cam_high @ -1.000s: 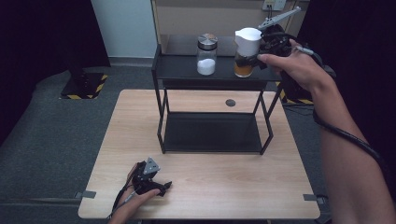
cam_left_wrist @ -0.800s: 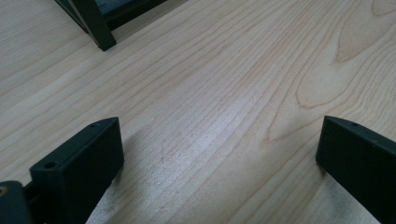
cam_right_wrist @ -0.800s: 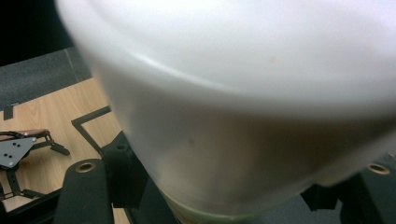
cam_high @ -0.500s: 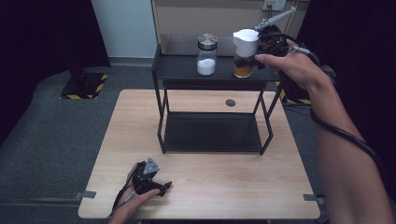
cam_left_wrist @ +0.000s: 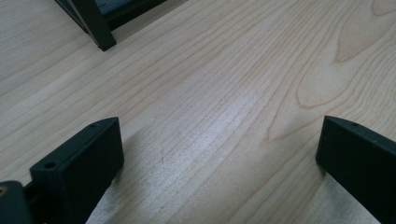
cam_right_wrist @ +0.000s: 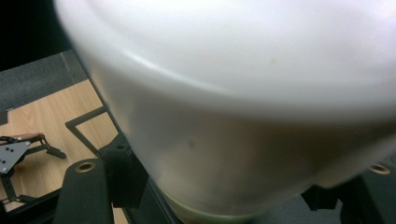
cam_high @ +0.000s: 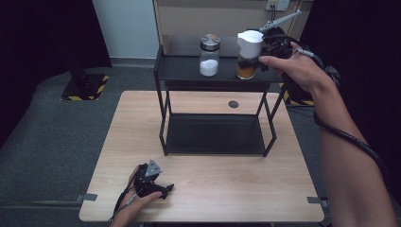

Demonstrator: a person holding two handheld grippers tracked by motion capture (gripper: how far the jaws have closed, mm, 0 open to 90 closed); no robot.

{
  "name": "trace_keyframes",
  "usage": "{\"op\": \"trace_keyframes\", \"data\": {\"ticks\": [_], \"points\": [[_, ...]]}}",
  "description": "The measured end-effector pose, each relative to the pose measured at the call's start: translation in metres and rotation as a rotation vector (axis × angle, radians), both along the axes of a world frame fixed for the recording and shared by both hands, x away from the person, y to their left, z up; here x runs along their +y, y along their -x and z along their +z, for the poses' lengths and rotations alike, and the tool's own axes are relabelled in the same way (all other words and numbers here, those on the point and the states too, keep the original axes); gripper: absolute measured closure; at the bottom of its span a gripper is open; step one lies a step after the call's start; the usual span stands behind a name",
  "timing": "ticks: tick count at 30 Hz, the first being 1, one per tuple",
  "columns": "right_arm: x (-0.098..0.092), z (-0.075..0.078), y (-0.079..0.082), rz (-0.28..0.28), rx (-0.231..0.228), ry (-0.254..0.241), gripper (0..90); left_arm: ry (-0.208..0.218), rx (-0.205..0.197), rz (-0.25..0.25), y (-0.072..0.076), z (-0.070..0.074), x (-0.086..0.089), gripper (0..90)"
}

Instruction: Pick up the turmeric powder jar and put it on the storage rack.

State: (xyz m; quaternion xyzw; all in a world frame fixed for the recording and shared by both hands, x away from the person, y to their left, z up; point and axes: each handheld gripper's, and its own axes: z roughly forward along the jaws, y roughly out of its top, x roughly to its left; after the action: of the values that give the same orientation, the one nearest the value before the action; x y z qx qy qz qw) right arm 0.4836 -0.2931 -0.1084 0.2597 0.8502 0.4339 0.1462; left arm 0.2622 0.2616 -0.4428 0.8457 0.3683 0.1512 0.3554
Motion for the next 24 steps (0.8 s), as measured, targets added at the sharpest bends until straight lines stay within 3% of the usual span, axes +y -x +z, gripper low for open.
{"op": "trace_keyframes", "data": {"ticks": [24], "points": [[0.0021, -0.0015, 0.0030, -0.023, 0.003, -0.002, 30.4, -0.002, 0.001, 0.000, 0.0001, 0.0003, -0.0002, 0.0]]}}
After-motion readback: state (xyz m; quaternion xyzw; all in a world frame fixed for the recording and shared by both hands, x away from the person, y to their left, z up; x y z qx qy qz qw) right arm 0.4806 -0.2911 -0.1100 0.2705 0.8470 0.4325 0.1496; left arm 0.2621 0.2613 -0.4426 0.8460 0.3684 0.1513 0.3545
